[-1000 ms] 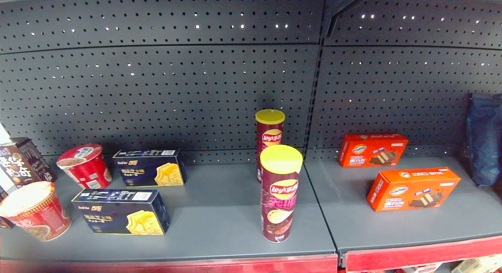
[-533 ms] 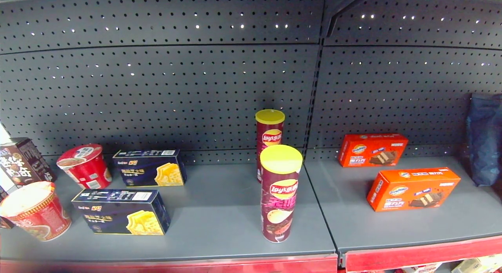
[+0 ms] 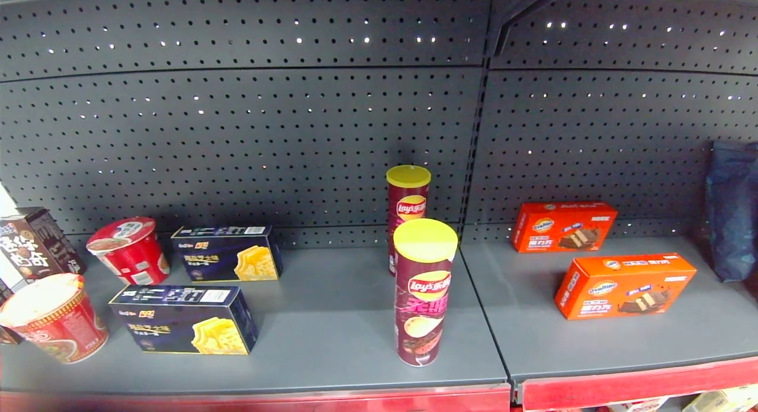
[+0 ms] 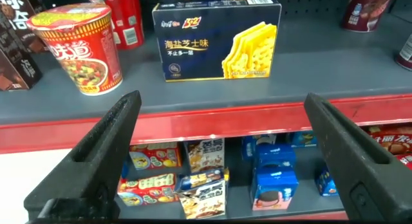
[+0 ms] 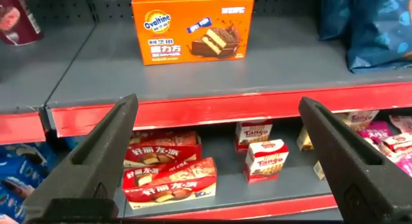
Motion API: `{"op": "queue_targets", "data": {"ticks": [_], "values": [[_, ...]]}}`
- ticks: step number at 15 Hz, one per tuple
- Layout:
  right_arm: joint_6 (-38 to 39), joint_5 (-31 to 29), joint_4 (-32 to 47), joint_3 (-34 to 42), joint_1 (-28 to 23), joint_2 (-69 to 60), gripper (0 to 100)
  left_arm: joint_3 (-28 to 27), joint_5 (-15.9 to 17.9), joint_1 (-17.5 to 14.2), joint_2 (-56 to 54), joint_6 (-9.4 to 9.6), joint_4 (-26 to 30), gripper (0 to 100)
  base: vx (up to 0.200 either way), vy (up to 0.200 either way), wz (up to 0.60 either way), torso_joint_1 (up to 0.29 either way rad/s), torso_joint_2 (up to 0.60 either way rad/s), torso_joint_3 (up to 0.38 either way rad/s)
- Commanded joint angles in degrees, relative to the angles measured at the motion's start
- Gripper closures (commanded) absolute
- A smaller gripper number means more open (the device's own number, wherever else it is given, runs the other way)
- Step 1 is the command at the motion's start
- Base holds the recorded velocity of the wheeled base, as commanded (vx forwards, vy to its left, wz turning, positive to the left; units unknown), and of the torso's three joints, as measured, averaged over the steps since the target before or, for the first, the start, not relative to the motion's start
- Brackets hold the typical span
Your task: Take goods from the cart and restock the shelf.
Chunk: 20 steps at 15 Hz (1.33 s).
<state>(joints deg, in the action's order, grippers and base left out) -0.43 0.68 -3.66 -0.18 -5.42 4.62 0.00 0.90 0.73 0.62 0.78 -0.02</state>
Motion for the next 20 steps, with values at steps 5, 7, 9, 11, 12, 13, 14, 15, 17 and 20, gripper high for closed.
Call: {"op": "queue_targets", "data": {"ticks": [5, 7, 9, 11, 12, 13, 14, 15, 17, 20], "values": [[-0.4, 0.5, 0.1, 0.0, 0.1, 0.3, 0, 0.0, 0.0, 0.0, -0.1, 0.01, -0.1, 0, 0.0, 0.0, 0.0, 0.0, 0.0, 0.0], [-0.4, 1.3, 0.1, 0.0, 0.1, 0.3, 0, 0.0, 0.0, 0.0, -0.1, 0.01, -0.1, 0, 0.0, 0.0, 0.0, 0.0, 0.0, 0.0], [-0.6, 2.2, 0.1, 0.0, 0.1, 0.3, 0, 0.0, 0.0, 0.0, 0.0, 0.1, -0.1, 0, 0.0, 0.0, 0.0, 0.0, 0.0, 0.0], [-0.6, 2.3, 0.1, 0.0, 0.1, 0.3, 0, 0.0, 0.0, 0.0, -0.1, 0.1, -0.1, 0, 0.0, 0.0, 0.0, 0.0, 0.0, 0.0], [-0.6, 2.5, 0.1, 0.0, 0.1, 0.3, 0, 0.0, 0.1, 0.0, -0.1, 0.27, -0.1, 0, 0.0, 0.0, 0.0, 0.0, 0.0, 0.0], [-0.6, 2.9, 0.1, 0.0, 0.1, 0.3, 0, 0.0, 0.0, 0.0, 0.0, 0.19, -0.1, 0, -0.2, 0.0, 0.0, 0.007, 0.01, 0.002], [-0.6, 3.0, 0.1, 0.0, 0.1, 0.3, 0, 0.0, -0.1, 0.0, -0.1, 0.01, -0.1, 0, -0.2, 0.0, 0.0, 0.007, 0.0, 0.007], [-0.7, 3.0, 0.1, 0.0, 0.0, 0.3, 0, 0.0, 0.0, 0.0, -0.1, 0.01, -0.1, 0, -0.2, 0.0, 0.0, 0.022, 0.01, -0.002], [-0.7, 3.5, 0.1, 0.0, 0.1, 0.3, 0, 0.0, -0.1, 0.0, -0.1, -0.16, -0.1, 0, 0.0, 0.0, 0.0, 0.0, 0.0, 0.0], [-0.6, 4.7, 0.1, -0.1, 0.1, 0.3, 0, 0.0, 0.2, 0.0, -0.1, 0.8, -0.1, 0, 0.0, 0.0, 0.0, 0.0, 0.0, 0.0]]}}
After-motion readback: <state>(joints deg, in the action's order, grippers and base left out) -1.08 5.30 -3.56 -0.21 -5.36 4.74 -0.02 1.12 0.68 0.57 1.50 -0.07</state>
